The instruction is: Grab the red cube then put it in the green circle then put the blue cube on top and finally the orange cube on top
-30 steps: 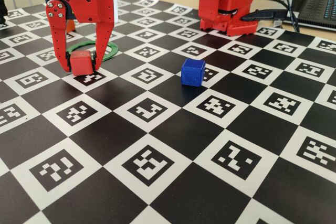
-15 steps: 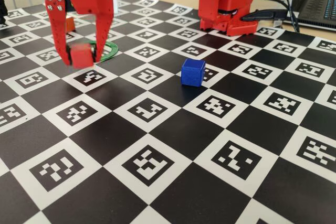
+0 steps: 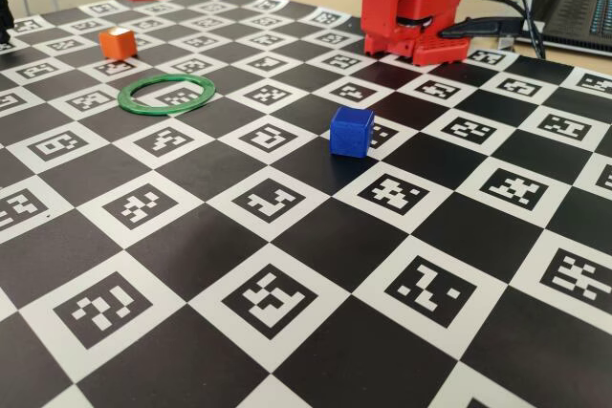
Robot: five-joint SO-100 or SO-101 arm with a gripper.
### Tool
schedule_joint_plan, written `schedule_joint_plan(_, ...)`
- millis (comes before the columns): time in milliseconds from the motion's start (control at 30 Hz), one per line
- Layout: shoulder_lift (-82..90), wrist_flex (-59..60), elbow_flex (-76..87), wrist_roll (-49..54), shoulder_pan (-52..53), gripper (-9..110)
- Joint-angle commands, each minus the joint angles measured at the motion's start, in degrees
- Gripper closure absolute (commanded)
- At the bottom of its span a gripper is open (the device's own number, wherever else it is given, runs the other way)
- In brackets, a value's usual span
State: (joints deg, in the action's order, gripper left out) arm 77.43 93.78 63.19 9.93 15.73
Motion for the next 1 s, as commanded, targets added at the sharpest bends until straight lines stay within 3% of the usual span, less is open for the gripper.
schedule_joint_plan(0,10.5,0.1,2.5,7.0,1.8,94)
schedule_joint_plan(400,13.8,-5.7,14.1,21.0,7.5,94)
schedule_joint_plan(967,1.2,-15.1,13.7,25.1,12.2,94)
